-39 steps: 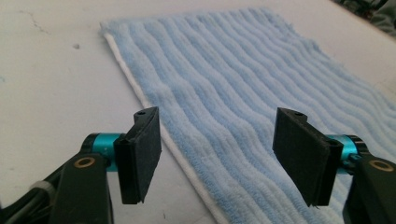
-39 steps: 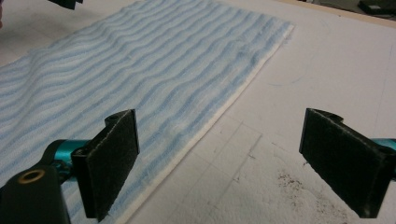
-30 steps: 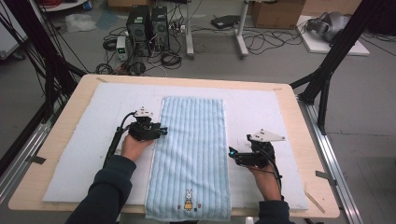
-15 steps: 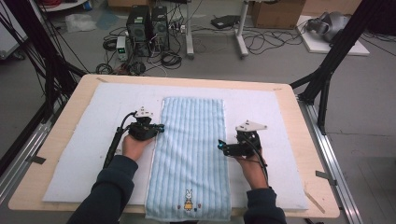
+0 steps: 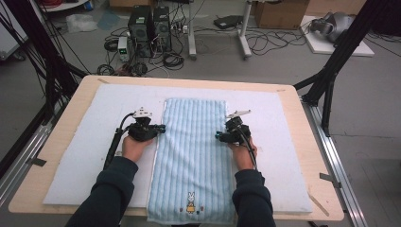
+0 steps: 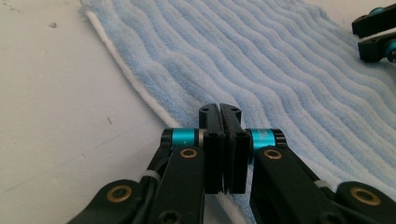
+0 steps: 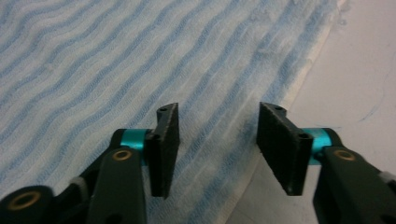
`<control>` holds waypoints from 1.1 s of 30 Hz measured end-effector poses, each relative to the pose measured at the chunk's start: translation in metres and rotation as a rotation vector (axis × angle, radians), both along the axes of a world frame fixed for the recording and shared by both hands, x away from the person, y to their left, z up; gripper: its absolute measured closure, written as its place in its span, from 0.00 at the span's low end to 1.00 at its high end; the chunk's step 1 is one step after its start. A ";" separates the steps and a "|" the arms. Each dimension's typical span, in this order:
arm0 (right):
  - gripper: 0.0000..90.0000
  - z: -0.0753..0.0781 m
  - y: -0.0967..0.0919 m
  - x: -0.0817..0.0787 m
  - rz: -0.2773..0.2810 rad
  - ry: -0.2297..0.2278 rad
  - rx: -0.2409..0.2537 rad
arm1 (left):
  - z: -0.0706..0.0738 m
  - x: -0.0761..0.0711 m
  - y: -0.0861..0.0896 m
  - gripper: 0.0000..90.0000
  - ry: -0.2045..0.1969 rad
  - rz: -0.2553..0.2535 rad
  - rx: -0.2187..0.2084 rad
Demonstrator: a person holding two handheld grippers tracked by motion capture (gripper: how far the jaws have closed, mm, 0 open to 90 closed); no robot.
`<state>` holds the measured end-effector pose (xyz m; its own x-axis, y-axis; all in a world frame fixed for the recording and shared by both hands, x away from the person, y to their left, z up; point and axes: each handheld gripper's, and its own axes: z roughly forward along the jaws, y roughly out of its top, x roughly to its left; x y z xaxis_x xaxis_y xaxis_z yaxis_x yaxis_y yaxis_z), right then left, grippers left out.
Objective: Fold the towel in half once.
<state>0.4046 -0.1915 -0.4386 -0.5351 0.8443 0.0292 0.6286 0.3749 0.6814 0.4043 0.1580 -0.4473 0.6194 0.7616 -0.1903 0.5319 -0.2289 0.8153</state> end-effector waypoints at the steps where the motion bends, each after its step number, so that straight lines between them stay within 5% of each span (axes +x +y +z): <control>1: 0.63 0.000 0.000 0.000 0.002 -0.001 -0.005 | 0.000 0.000 0.000 0.97 0.001 0.002 -0.002; 8: 0.95 0.001 -0.003 0.002 0.021 -0.007 -0.022 | 0.000 0.003 0.002 0.98 -0.003 0.017 -0.043; 18: 0.96 0.011 -0.009 0.011 0.009 -0.080 0.053 | 0.012 0.010 0.010 0.98 -0.057 0.051 -0.131; 21: 0.96 0.014 -0.011 0.009 0.024 -0.090 0.081 | 0.015 0.008 0.013 0.98 -0.063 0.028 -0.130; 33: 0.96 0.026 -0.019 -0.023 0.123 -0.120 0.134 | 0.029 -0.026 0.018 0.98 -0.118 -0.038 -0.139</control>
